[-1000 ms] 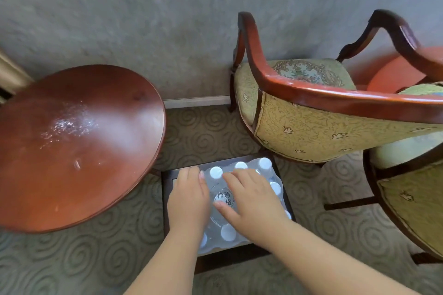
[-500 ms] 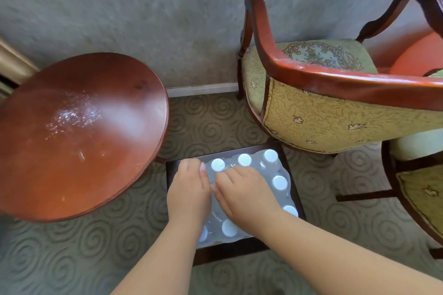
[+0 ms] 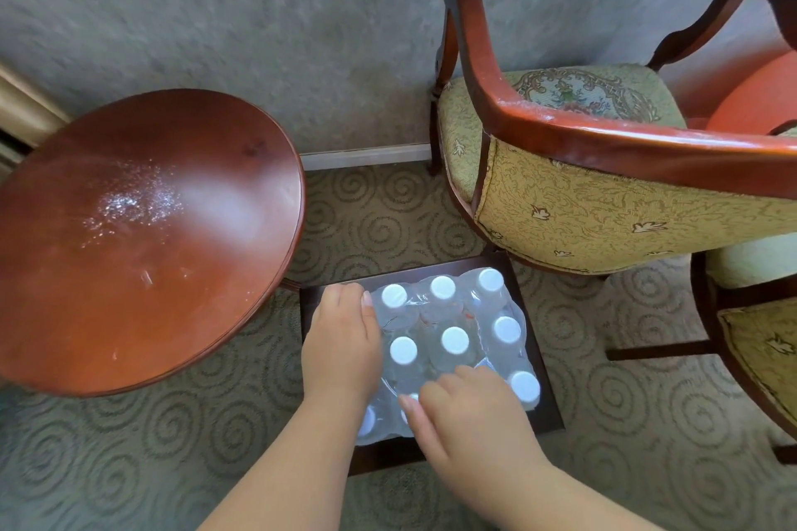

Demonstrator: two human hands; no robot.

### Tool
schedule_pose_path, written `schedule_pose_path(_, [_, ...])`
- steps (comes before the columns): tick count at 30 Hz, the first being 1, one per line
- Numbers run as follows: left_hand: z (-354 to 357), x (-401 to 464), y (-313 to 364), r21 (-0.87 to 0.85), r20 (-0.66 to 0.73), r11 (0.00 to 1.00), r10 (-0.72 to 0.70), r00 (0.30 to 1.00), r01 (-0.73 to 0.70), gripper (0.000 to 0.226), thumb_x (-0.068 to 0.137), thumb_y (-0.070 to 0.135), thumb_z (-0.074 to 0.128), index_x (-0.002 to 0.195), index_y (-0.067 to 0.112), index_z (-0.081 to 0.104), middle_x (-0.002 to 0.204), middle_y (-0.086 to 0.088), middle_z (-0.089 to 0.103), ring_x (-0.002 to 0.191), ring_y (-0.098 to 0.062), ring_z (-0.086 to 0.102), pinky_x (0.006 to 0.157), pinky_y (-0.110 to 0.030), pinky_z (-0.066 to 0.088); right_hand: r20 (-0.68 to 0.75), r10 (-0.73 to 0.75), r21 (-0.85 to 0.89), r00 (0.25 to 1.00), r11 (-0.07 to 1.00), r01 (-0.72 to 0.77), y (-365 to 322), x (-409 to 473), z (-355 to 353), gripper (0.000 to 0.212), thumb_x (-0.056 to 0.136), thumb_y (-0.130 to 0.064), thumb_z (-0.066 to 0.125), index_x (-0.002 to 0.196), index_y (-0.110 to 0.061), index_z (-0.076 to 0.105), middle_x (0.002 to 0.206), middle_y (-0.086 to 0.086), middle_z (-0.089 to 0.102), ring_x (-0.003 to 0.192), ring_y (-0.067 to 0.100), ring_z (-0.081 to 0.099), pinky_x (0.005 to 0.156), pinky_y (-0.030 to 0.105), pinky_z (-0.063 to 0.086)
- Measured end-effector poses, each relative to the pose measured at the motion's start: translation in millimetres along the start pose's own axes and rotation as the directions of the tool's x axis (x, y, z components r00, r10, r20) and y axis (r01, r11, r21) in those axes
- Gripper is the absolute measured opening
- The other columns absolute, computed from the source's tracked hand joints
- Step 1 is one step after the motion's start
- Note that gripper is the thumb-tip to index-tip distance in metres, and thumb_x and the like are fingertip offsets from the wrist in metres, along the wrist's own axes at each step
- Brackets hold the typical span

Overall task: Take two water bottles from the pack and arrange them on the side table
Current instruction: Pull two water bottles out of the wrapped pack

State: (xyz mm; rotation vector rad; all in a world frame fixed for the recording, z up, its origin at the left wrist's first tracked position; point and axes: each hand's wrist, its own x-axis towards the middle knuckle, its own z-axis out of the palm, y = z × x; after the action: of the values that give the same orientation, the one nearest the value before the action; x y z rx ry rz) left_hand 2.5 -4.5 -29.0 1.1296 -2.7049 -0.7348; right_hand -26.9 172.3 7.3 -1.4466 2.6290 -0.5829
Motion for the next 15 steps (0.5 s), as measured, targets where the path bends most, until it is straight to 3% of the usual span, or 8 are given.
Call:
schedule_pose_path(2, [1.0, 0.8, -0.3, -0.005, 0.003, 1.000, -0.010, 1.000, 0.010, 0.038, 0.105, 0.039, 0.022, 0.095, 0.021, 0.054, 0.098, 0.007, 0.046, 0.086, -0.024, 0.056, 0.067, -0.034, 0.041, -0.003, 0.090, 0.041, 0.996, 0.995, -0.090, -2.5, 21.4, -10.1, 0.032, 0.088, -0.027, 0.066, 0.067, -0.020, 0.043, 0.060, 0.002, 0.051, 0.055, 0.026, 0.046, 0.052, 0.035, 0.032])
schedule_pose_path(4, [0.9, 0.8, 0.0, -0.015, 0.005, 1.000, -0.015, 1.000, 0.015, 0.039, 0.105, 0.038, 0.022, 0.094, 0.020, 0.054, 0.097, 0.007, 0.045, 0.086, -0.024, 0.056, 0.068, -0.034, 0.041, 0.052, 0.113, -0.057, 0.992, 0.992, -0.110, -4.6, 47.2, -14.3, 0.019, 0.082, -0.026, 0.073, 0.080, -0.016, 0.057, 0.071, 0.004, 0.059, 0.066, 0.028, 0.054, 0.057, 0.038, 0.039])
schedule_pose_path(9, [-0.6, -1.0, 0.1, -0.035, 0.014, 0.999, -0.020, 1.000, 0.020, 0.040, 0.104, 0.038, 0.024, 0.097, 0.017, 0.057, 0.097, 0.007, 0.044, 0.087, -0.024, 0.054, 0.070, -0.034, 0.038, 0.390, 0.060, -0.256, 0.919, 0.966, 0.046, -3.5, 79.5, 0.0, 0.023, 0.096, -0.039, 0.059, 0.107, -0.018, 0.061, 0.100, 0.006, 0.067, 0.095, 0.030, 0.062, 0.075, 0.040, 0.038])
schedule_pose_path(12, [-2.1, -0.5, -1.2, -0.057, 0.034, 0.998, -0.029, 0.999, 0.031, 0.041, 0.104, 0.039, 0.024, 0.098, 0.017, 0.058, 0.098, 0.006, 0.045, 0.087, -0.024, 0.054, 0.070, -0.035, 0.040, 0.402, 0.061, -0.245, 0.913, 0.969, 0.043, -4.7, 78.4, 3.0, 0.017, 0.095, -0.031, 0.063, 0.106, -0.019, 0.058, 0.101, 0.005, 0.067, 0.095, 0.029, 0.063, 0.079, 0.039, 0.039])
schedule_pose_path(15, [-3.3, 0.1, -1.2, -0.110, 0.056, 0.994, -0.022, 0.998, 0.028, 0.039, 0.106, 0.038, 0.026, 0.098, 0.018, 0.058, 0.102, 0.003, 0.051, 0.088, -0.025, 0.056, 0.071, -0.039, 0.047, 0.313, 0.089, -0.081, 0.945, 0.994, -0.067, -11.5, 76.4, -13.5, 0.016, 0.095, -0.031, 0.060, 0.087, -0.022, 0.049, 0.092, 0.003, 0.065, 0.090, 0.027, 0.062, 0.065, 0.034, 0.032])
